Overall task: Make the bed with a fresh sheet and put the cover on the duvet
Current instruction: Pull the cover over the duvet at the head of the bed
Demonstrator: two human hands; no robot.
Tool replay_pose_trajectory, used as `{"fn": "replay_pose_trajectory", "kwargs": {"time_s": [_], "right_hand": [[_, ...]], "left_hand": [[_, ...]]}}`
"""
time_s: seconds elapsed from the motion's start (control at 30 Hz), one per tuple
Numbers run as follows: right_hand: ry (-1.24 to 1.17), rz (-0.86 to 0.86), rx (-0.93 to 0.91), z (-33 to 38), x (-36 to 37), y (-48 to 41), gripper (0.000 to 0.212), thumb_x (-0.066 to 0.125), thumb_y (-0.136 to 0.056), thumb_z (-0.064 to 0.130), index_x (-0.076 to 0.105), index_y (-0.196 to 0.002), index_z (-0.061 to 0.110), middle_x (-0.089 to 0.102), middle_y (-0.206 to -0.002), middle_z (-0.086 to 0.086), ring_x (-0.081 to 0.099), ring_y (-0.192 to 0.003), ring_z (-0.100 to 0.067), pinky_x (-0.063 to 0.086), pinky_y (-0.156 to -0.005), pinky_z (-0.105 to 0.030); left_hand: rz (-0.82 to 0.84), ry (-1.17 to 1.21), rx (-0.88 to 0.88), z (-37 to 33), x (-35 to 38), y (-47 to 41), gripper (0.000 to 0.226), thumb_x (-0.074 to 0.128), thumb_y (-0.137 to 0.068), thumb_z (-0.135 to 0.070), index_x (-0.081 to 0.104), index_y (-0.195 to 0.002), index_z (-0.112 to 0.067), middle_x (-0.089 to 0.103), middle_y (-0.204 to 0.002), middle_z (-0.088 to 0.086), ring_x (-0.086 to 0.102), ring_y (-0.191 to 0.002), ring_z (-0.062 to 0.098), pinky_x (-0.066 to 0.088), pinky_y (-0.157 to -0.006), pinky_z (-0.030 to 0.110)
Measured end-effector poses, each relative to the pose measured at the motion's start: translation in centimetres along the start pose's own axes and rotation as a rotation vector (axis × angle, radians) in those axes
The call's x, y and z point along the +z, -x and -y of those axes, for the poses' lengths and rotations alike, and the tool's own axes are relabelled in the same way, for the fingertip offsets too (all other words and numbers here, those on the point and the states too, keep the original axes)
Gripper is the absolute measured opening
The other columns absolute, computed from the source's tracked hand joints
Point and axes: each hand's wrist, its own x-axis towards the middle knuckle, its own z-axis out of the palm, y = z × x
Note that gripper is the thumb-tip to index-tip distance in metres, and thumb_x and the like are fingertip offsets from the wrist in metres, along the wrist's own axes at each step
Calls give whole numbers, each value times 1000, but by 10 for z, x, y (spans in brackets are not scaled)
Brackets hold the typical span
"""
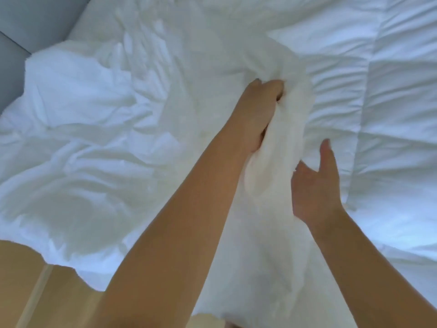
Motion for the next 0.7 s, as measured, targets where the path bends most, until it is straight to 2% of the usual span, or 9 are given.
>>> {"fn": "replay_pose_trajectory", "kwargs": {"time_s": [0.07, 0.13, 0.23, 0.33, 0.4, 0.47, 0.53, 0.6, 0.7], "right_hand": [[-5, -54, -84, 36, 12, -26, 78, 54, -70, 74, 67, -117, 13, 70, -108, -4, 67, -97, -21, 53, -88, -35], [192, -49, -69, 67, 35, -51, 66, 56, -73, 69, 76, -99, 12, 72, -89, -4, 69, -80, -18, 57, -74, -30], [635, -191, 25, 91, 56, -92, 24, 68, -80, 37, 76, -77, 15, 72, -75, -5, 68, -65, -19, 56, -64, -28], [969, -277, -1, 95, 72, -119, 12, 56, -83, 10, 61, -72, 11, 60, -66, -7, 59, -59, -23, 48, -59, -30], [925, -387, -227, 113, 89, -134, 20, 47, -85, 8, 58, -68, 13, 53, -63, -5, 53, -60, -20, 43, -57, -27], [963, -613, -430, 149, 83, -146, 26, 45, -89, 10, 61, -69, 15, 50, -61, -2, 53, -63, -17, 40, -55, -24], [947, -830, -526, 179, 46, -146, 20, 43, -94, 15, 62, -100, 9, 45, -71, 2, 53, -76, -17, 39, -58, -25], [724, -833, -468, 174, 0, -143, 35, 40, -99, 19, 49, -129, 3, 44, -76, 5, 50, -70, -12, 40, -56, -19], [509, -707, -164, 98, -49, -113, 33, 49, -96, 39, 55, -113, 11, 59, -82, -4, 55, -65, -16, 46, -60, -27]], "left_hand": [[119, -230, 4, -4, 10, -2, 16, 43, -86, -6, 46, -73, -15, 51, -62, -2, 51, -56, 12, 39, -44, 16], [199, -519, -29, 3, 12, -9, 13, 43, -88, -6, 52, -86, -14, 56, -79, 2, 55, -72, 18, 45, -55, 21], [314, -666, -12, 14, 5, -21, 23, 48, -88, -8, 58, -108, -8, 63, -96, 10, 62, -87, 23, 50, -71, 32], [337, -660, 19, 15, -9, -40, 19, 58, -87, -23, 59, -106, -19, 63, -91, 1, 63, -82, 16, 51, -66, 25], [243, -567, 137, 11, -10, -53, 36, 59, -87, -24, 52, -122, -23, 63, -106, -3, 62, -93, 14, 53, -79, 30], [206, -394, 189, 8, 3, -61, 41, 57, -87, -27, 49, -127, -29, 63, -105, -12, 62, -90, 1, 51, -77, 20], [358, -338, 91, 19, 30, -57, 46, 57, -87, -33, 46, -131, -32, 61, -111, -16, 59, -88, -7, 48, -68, 10], [519, -537, -9, 52, 48, -42, 59, 55, -89, -40, 32, -142, -30, 46, -139, -2, 51, -116, 10, 44, -88, 21], [485, -946, -22, 114, 24, -11, 77, 51, -87, -58, 18, -148, -25, 34, -146, 4, 36, -132, 24, 31, -105, 38]]}}
